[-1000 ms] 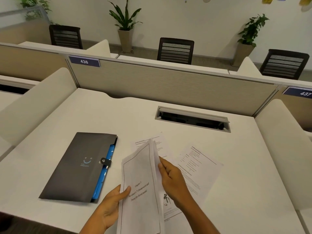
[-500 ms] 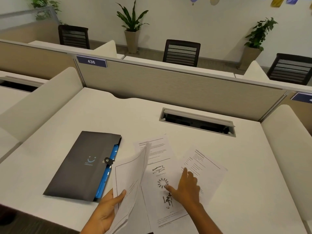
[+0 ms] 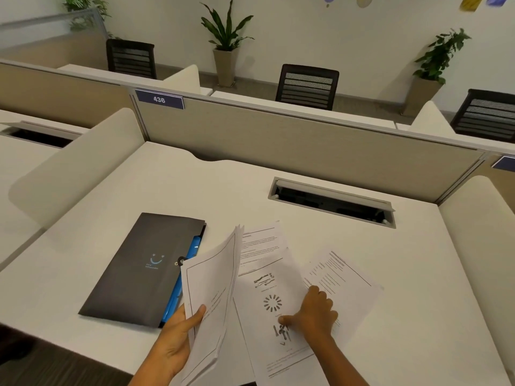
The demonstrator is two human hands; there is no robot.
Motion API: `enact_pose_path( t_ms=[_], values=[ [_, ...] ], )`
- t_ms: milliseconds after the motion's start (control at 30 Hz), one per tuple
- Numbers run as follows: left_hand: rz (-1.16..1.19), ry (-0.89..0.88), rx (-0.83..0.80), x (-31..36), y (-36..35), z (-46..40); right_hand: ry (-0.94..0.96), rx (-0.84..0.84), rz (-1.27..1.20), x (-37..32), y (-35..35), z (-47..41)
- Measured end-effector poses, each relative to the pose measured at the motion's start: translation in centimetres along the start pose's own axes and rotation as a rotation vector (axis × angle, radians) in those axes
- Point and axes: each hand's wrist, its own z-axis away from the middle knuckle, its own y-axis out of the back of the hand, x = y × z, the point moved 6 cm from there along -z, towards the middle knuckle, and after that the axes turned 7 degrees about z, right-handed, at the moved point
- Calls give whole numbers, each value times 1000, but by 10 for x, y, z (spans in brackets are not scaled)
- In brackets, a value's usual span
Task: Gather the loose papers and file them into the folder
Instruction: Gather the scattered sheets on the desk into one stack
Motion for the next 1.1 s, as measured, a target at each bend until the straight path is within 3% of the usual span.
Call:
enact_pose_path(
  t_ms=[100,233,533,700,867,1100],
  values=[
    [-4,-2,-23,1,-5,2,13,6,44,0,5,1],
    [-22,-14,-41,2,-9,0,54,133,5,0,19,12],
    [-92,-49,-49,1,-8,-10,110,188,-538,28,63,42],
    [-124,-61,-74,-1,-15,-10,162,129,-874,28,85,65],
    [-162,-43,-104,-6,-22,-10,205,45,-960,21,88,80],
    [-167,43,-167,-14,-35,-8,242,-31,-900,5,72,88]
  ],
)
